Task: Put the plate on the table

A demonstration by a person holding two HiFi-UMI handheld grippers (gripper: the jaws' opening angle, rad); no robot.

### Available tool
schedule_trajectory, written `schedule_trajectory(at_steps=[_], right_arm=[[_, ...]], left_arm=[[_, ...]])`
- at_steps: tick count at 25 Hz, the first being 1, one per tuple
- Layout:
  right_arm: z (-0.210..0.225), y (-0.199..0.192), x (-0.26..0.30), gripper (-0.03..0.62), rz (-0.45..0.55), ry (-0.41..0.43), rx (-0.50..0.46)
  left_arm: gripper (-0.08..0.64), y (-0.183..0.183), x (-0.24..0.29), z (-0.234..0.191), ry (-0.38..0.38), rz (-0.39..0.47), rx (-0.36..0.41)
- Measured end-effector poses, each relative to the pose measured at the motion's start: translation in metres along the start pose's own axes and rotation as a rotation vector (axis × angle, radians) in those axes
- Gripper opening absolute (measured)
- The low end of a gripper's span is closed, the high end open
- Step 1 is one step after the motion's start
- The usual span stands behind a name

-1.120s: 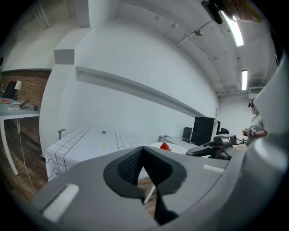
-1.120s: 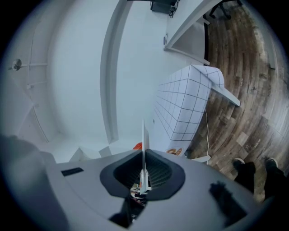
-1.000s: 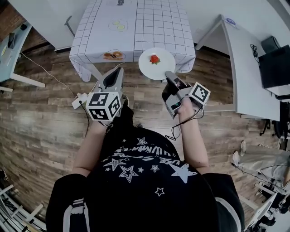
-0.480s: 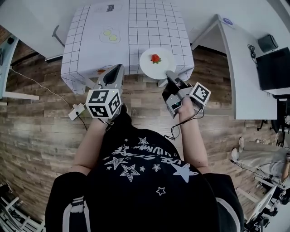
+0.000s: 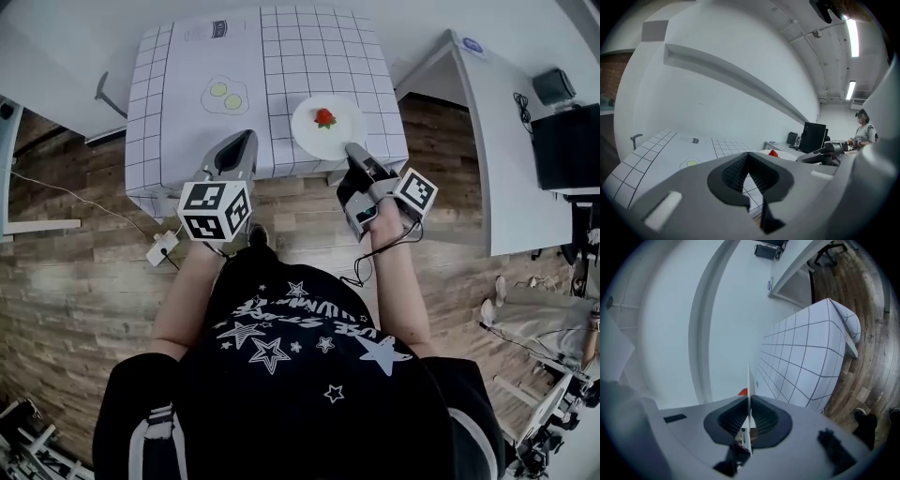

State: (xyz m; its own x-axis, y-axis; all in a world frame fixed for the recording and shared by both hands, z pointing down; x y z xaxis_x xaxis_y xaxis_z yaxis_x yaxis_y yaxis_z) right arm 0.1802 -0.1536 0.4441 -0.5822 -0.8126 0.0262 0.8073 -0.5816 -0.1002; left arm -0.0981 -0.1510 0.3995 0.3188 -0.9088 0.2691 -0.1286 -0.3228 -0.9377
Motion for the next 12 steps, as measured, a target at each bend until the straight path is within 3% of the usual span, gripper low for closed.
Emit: schedule_trajectory(at_steps=[12], right_arm=[[0.006, 0.012, 0.057, 0.026, 0.083, -0.022, -0.005]], left_arm=[[0.009, 0.017, 0.054, -0.061, -0.055, -0.022, 0.008]])
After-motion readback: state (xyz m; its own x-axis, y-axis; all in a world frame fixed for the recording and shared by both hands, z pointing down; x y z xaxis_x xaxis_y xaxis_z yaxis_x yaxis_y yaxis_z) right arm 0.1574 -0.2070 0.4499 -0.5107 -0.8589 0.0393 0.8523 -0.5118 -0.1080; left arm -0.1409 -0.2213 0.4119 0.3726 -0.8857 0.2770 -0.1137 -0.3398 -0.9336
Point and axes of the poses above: the fingertips, and each gripper's own axes: x forward along the fingers, z to its right, y out of its top, the point moved 7 cm from there along -x, backward along the fingers, and after that the axes turned 10 degrees about y, right-handed, at the moved point
